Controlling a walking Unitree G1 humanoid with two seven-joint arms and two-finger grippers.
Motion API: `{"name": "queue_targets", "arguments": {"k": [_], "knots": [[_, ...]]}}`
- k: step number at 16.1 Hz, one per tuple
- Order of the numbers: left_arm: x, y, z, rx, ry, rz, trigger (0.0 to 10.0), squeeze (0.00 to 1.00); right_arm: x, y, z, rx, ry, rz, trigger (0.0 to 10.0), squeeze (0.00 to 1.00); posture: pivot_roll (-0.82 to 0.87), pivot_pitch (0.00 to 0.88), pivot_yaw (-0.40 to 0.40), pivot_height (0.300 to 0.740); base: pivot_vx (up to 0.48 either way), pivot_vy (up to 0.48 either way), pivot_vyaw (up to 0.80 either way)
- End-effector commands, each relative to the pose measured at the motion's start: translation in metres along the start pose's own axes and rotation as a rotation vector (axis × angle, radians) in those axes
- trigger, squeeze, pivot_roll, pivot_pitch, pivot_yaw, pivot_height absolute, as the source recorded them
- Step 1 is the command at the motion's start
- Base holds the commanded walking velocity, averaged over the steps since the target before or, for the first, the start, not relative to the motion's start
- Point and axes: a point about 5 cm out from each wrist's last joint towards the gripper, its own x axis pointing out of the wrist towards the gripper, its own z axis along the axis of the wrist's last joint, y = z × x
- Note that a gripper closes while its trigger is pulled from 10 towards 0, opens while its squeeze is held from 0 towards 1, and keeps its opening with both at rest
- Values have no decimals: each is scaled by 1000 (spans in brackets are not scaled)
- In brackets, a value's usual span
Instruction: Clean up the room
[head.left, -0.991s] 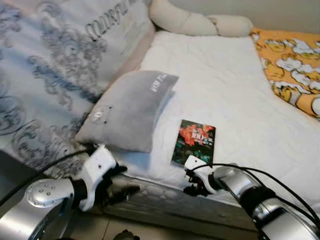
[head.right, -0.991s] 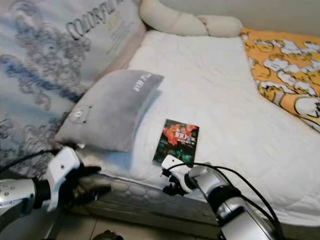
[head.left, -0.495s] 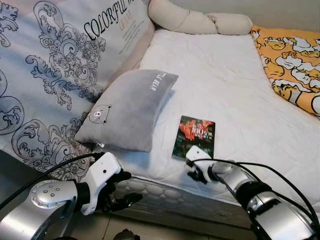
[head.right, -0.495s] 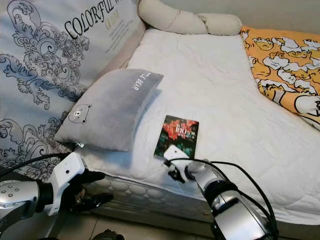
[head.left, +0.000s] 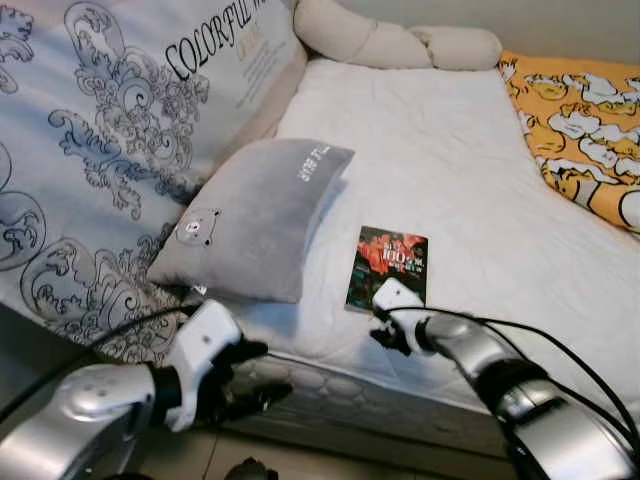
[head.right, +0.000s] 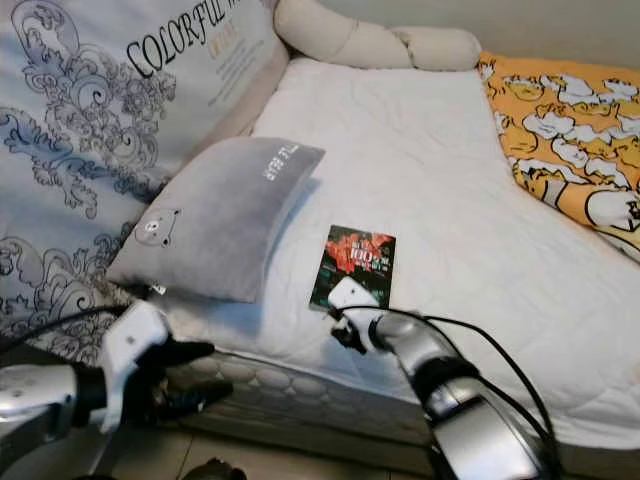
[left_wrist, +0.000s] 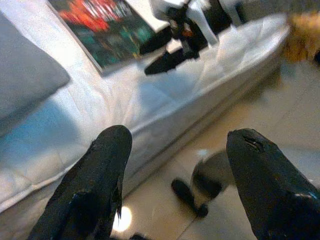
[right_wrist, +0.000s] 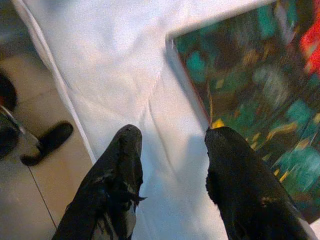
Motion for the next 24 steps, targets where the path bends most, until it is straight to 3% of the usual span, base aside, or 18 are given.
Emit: {"name": "queue_targets", "arguments": {"k": [1,3,4,5,6,8,9,13,14,24], "knots": [[-5,1,3,-12,-20,25,10000,0,-7,-5,4,30,-44,5,10000,0,142,0,-25,740,0,0,0],[-9,15,12,-86,-108,139,10000,0,-35,-14,13,144,-199,-67,10000,0,133,0,-25,740,0,0,0],[-9,20,18,-71,-150,189,10000,0,-43,-17,16,185,-240,-106,10000,0,115,0,-21,740,0,0,0],[-6,37,33,-46,-240,359,10000,0,-63,-20,22,251,-336,-204,10000,0,105,0,-19,740,0,0,0],[0,49,43,-75,-291,483,10000,0,-78,-19,25,299,-393,-270,10000,0,89,0,-11,740,0,0,0],[9,54,52,-20,-309,543,10000,0,-89,-11,28,306,-446,-326,10000,0,72,0,-2,740,0,0,0],[20,56,54,-11,-330,625,10000,0,-99,0,30,381,-515,-393,10000,0,55,0,6,740,0,0,0],[32,56,45,-97,-357,742,10000,0,-103,16,29,413,-491,-428,10000,0,40,0,7,740,0,-353,0],[36,56,43,-95,-352,760,10000,0,-100,17,30,367,-464,-430,10000,0,45,0,2,740,0,-401,0],[40,61,41,-53,-353,812,10000,0,-96,12,27,394,-436,-476,10000,0,53,0,-2,740,0,-403,0]]}}
